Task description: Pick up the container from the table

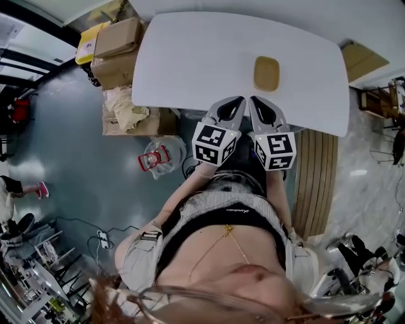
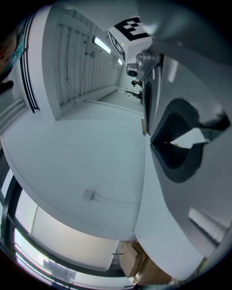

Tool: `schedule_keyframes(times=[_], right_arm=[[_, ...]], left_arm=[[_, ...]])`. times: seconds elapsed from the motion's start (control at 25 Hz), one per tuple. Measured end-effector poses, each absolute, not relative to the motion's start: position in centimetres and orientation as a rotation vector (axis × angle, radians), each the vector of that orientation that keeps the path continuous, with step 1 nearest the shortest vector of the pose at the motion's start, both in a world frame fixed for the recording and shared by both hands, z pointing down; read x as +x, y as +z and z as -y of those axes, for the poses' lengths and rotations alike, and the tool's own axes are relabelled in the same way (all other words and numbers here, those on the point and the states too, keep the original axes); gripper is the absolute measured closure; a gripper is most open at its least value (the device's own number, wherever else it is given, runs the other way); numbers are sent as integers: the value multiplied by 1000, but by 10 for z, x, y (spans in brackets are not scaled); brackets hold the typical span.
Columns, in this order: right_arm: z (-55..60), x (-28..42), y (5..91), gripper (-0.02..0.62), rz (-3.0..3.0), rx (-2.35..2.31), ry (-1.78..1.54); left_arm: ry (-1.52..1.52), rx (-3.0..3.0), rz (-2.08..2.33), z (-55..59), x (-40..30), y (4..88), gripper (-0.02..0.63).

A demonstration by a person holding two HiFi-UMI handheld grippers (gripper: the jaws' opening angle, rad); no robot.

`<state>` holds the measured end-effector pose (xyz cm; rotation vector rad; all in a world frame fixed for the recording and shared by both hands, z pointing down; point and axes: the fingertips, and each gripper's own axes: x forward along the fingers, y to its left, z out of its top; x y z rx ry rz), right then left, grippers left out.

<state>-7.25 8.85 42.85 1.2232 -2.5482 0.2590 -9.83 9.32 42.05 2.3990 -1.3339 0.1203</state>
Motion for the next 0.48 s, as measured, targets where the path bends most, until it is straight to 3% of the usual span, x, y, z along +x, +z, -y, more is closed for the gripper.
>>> schedule_keyframes(times=[0.48], right_arm=[[-36, -55, 435, 571, 2576, 1226, 299]], left_arm=[[173, 2421, 1331, -44, -75, 424, 604]])
